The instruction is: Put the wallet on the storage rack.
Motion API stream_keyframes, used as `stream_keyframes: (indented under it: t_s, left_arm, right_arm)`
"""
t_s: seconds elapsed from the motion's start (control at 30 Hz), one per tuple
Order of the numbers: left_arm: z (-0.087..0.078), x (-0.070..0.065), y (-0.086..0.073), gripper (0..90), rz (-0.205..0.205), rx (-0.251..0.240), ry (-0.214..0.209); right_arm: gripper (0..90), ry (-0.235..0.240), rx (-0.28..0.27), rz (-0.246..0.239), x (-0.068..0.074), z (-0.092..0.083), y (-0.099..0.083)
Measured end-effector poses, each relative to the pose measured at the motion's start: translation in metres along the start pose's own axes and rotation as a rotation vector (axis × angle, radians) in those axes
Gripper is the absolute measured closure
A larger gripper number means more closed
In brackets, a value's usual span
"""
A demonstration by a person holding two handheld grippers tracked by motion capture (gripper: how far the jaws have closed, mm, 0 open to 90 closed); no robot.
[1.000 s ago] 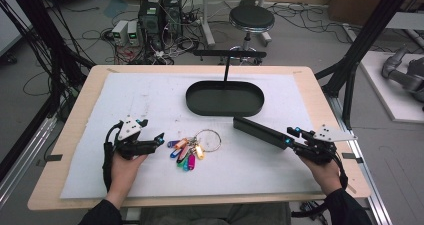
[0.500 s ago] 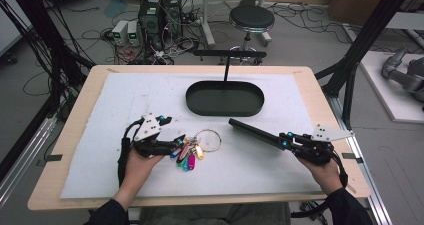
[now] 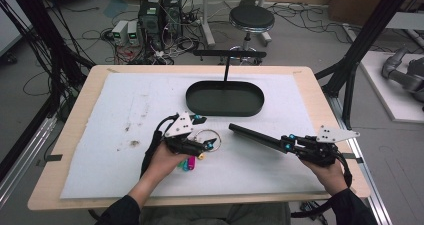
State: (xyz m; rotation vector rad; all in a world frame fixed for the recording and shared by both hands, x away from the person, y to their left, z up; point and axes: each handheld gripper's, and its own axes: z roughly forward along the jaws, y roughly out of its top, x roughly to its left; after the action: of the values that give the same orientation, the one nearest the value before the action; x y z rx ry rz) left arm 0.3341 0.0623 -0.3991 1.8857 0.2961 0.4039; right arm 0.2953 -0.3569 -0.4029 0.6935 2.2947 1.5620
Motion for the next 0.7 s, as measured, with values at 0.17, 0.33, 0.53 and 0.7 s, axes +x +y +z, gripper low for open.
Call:
stream_keyframes:
  t_s: [0.17, 0.33, 0.53, 0.7]
  left_arm:
    - [0.024, 0.003, 0.003, 29.9, -0.005, 0.014, -0.059]
    - [0.043, 0.008, 0.001, 34.8, 0.021, 0.013, -0.067]
    - [0.066, 0.009, 0.006, 34.5, 0.05, 0.018, -0.129]
    - [0.074, 0.012, 0.005, 38.1, 0.058, 0.031, -0.119]
  right_arm:
    - [81.5, 0.001, 0.002, 0.006, -0.002, 0.0, -0.001]
    - [81.5, 0.003, 0.002, 0.012, -0.003, -0.001, -0.002]
    - [81.5, 0.006, 0.004, 0.02, -0.006, -0.001, -0.003]
    - [81.4, 0.001, 0.007, 0.025, -0.008, -0.002, -0.004]
